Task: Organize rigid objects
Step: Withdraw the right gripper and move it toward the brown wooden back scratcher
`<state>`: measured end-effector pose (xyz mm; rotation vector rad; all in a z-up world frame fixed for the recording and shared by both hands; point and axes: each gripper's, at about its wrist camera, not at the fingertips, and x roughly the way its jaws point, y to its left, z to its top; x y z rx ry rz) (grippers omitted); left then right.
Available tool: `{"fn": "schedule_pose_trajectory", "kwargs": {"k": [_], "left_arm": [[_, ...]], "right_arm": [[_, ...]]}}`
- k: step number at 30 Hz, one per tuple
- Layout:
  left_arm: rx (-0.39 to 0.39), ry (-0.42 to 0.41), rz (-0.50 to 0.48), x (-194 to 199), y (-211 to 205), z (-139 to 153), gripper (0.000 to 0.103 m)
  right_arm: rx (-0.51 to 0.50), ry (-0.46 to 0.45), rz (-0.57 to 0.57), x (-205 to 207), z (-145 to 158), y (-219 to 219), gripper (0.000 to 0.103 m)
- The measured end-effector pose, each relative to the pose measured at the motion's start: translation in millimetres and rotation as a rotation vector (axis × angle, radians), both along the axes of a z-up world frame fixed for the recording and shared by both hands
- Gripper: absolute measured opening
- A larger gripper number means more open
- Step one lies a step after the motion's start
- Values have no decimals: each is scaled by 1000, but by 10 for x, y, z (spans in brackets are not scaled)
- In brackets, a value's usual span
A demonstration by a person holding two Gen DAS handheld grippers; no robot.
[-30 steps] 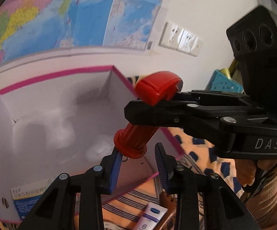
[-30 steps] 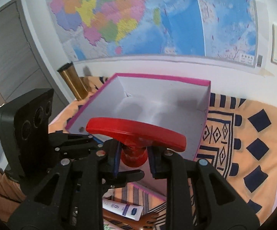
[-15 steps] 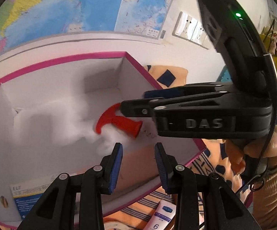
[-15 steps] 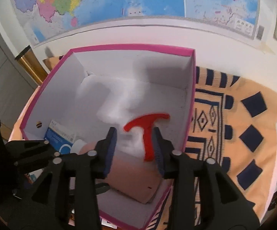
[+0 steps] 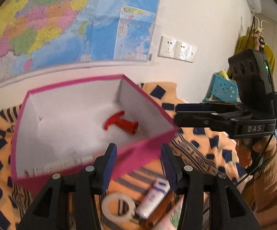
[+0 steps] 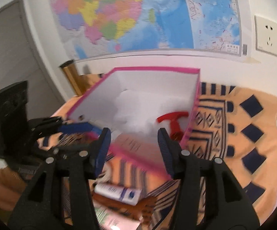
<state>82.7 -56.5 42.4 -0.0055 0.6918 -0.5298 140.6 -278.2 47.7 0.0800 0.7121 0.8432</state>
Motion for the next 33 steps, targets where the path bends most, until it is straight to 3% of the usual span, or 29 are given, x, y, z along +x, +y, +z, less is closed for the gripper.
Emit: {"fn": "schedule_pose_trajectory", "kwargs": {"k": [7, 15, 25, 33], "left_arm": [[16, 137, 19, -202, 40, -437, 48], [16, 261, 11, -443, 69, -785, 48], [-8, 329, -69, -590, -59, -908, 49], [-49, 392, -47, -481, 63, -953, 55]], "right_arm": [[-30, 133, 19, -239, -490, -38, 53], [-77, 281, -42, -335, -1056, -198, 53], [-91, 296, -64, -423, -1229, -238, 53], [-92, 278, -57, -458, -1235, -206, 53]]}}
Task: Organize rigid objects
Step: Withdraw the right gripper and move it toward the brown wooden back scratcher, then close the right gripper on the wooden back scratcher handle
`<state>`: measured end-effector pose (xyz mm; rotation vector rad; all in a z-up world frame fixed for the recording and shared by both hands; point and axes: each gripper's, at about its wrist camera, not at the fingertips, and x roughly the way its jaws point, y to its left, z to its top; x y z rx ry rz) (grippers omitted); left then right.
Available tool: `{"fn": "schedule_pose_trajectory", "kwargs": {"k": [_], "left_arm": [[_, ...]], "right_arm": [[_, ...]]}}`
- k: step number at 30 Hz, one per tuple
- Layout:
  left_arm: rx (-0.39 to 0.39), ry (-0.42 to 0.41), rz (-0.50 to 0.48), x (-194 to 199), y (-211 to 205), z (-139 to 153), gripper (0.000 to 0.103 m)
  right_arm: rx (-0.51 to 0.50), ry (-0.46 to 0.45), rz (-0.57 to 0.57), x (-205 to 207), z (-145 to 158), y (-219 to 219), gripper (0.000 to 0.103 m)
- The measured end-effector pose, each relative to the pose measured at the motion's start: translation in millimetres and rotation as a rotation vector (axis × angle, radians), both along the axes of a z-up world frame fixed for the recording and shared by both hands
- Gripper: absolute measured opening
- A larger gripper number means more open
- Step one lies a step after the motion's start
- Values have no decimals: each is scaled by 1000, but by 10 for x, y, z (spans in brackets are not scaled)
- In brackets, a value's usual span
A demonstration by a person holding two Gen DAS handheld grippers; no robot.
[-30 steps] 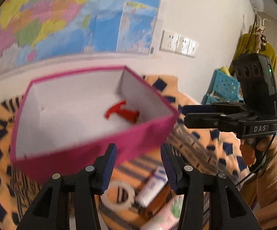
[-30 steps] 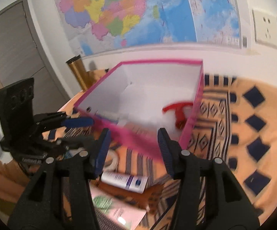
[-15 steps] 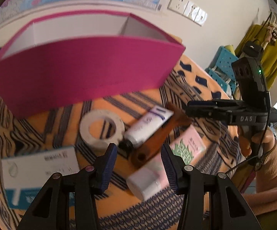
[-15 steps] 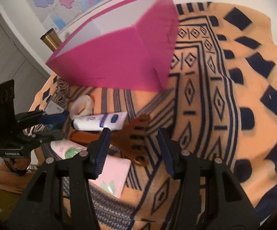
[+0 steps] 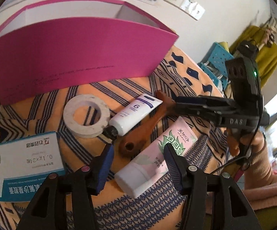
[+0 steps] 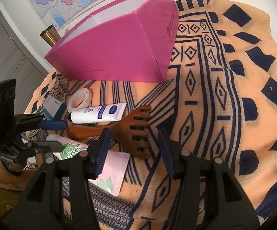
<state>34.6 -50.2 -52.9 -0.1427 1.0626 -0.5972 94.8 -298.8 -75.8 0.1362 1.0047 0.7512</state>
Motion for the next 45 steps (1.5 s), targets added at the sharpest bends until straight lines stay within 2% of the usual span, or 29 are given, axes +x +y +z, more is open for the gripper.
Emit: {"fn": "schedule_pose_trajectory", "kwargs": {"k": [6, 15, 17, 18, 20, 29, 34, 38, 45], "left_arm": [[-65, 90, -9, 96, 16, -92, 57], [-50, 103, 8, 158, 1, -94, 56], [-28, 93, 14, 182, 32, -82, 53], [-1, 88, 22, 205, 33, -85, 44], [20, 91, 22, 237, 54, -89, 39], [135, 9, -59, 94, -139, -83, 39], [199, -56, -33, 24, -220, -86, 33], [188, -70, 8, 2, -214, -95, 34], [122, -78, 72, -16, -142, -72, 35]], "right_arm": [[-1, -24, 32, -44, -3, 95, 55], [16, -39, -5, -60, -21, 152, 55], [4, -52, -6, -64, -16, 182, 55], [0, -57, -6, -66, -16, 190, 55], [-3, -62, -8, -65, -17, 198, 55], [-12, -71, 8, -90, -18, 194, 55], [1, -65, 7, -95, -22, 181, 55], [38, -41, -6, -115, -27, 144, 55], [129, 1, -25, -160, -52, 16, 55]]}}
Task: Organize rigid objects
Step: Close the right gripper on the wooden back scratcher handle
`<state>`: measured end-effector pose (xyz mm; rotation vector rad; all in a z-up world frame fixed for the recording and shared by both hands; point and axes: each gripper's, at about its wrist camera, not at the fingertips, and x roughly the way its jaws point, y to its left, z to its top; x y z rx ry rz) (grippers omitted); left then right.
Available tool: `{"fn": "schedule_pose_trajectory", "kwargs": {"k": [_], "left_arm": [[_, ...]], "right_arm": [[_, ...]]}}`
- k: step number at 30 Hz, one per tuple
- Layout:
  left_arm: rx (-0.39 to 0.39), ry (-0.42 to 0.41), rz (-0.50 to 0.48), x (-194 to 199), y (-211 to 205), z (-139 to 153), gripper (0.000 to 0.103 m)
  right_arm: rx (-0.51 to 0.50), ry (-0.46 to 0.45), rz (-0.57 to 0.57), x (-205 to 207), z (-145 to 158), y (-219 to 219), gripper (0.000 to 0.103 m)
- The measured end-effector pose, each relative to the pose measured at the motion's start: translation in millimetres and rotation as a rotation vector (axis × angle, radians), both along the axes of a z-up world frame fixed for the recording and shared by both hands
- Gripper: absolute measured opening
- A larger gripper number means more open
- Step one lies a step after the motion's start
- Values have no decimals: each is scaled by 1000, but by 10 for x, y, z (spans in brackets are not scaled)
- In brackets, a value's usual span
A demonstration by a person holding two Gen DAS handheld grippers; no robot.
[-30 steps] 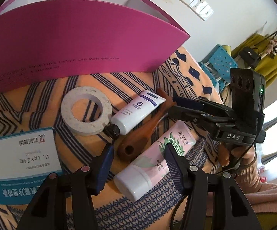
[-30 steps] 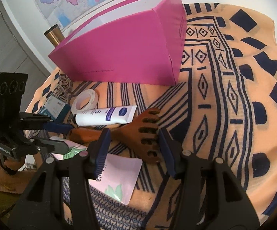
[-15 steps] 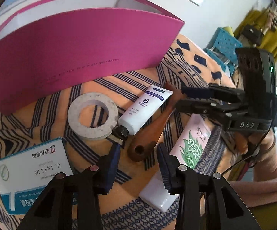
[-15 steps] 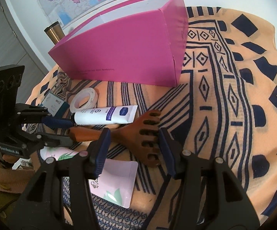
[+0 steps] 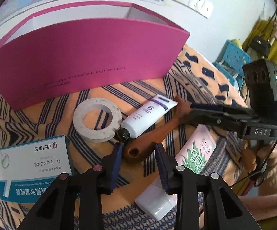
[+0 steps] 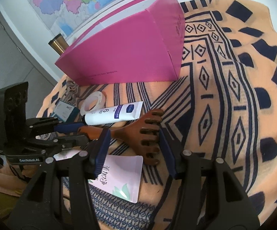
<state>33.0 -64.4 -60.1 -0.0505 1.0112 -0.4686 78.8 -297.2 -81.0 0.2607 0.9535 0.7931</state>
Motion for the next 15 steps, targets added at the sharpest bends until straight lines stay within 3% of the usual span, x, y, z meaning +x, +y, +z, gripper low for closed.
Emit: {"fn": "schedule_pose_trajectory", "kwargs": {"k": [6, 8, 10, 12, 13, 15], "left_arm": [[-33, -23, 42, -14, 92, 78, 33], [-51, -24, 46, -3, 110, 110, 12], [-84, -15, 28, 9, 93, 124, 12], [-49, -28, 41, 13, 52, 109, 12], [-51, -25, 45, 17, 71, 97, 12], [-72, -18, 41, 2, 109, 96, 15]], "right_arm": [[61, 22, -21, -31, -2, -67, 54], [83, 20, -20, -42, 28, -75, 50], [121, 27, 10, -57, 63, -48, 36], [103, 6, 22, -76, 103, 37, 36], [55, -12, 11, -71, 102, 89, 36], [51, 1, 16, -38, 60, 115, 36]]}}
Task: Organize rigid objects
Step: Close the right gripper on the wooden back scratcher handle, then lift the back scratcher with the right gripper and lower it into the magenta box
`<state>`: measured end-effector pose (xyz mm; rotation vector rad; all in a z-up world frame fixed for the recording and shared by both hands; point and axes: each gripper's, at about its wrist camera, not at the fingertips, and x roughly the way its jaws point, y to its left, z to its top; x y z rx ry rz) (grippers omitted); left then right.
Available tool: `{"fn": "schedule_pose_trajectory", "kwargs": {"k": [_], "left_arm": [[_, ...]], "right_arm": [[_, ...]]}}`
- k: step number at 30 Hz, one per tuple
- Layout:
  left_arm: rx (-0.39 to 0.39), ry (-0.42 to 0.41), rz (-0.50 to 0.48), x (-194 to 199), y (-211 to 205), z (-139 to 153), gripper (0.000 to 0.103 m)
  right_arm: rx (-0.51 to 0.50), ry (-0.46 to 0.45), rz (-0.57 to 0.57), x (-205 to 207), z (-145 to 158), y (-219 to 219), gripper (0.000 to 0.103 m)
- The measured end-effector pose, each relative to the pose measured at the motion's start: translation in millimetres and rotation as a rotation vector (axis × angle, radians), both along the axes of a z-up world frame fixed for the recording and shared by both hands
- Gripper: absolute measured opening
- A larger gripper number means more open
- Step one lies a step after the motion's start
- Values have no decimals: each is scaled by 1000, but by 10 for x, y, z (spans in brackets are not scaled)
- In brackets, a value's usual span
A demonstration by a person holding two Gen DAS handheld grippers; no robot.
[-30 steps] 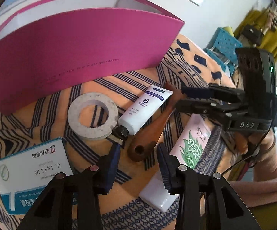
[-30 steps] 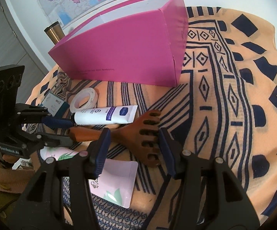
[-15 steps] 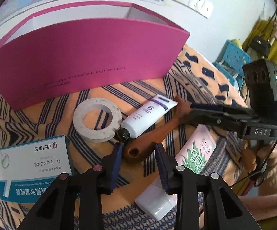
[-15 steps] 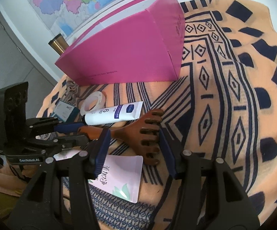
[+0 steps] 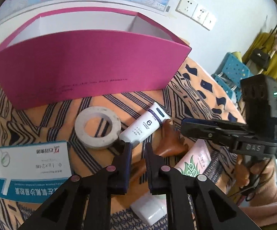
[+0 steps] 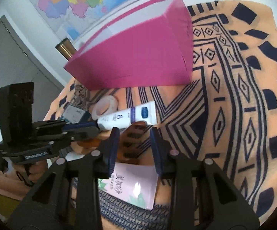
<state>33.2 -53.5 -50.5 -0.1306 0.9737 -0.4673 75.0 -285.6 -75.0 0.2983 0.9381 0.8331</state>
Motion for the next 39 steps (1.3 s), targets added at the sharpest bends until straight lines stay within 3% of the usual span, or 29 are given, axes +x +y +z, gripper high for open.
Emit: {"fn": "schedule_pose_trajectory", "kwargs": {"k": [3, 5, 7, 9, 11, 16, 18, 20, 24, 28, 39], "left_arm": [[1, -8, 3, -80, 88, 17, 18], [15, -10, 6, -140, 146, 22, 21], [33, -11, 5, -196, 182, 31, 30], [42, 1, 10, -231, 216, 27, 53], [64, 21, 15, -254, 238, -2, 60], [86, 33, -3, -326, 230, -49, 59], [101, 50, -12, -317, 165, -102, 41], [130, 24, 0, -326, 124, -109, 36], [130, 4, 27, -326, 92, -111, 36], [138, -13, 42, -329, 60, -118, 37], [148, -36, 52, -269, 17, -130, 38]], "right_arm": [[-7, 31, 12, 28, -69, -2, 37], [-14, 40, 32, 42, -84, 0, 46], [-29, 32, 51, 39, -70, 23, 48], [-42, 22, 77, 41, -52, 60, 53], [-63, 4, 98, 35, -40, 111, 54], [-130, -52, 139, -24, -10, 241, 54], [-144, -62, 158, -38, -4, 283, 54], [-153, -68, 174, -39, -5, 319, 54], [-164, -75, 164, -43, -1, 341, 53], [-162, -79, 135, -39, -2, 303, 45], [31, -141, 143, -79, 282, 117, 45]]}}
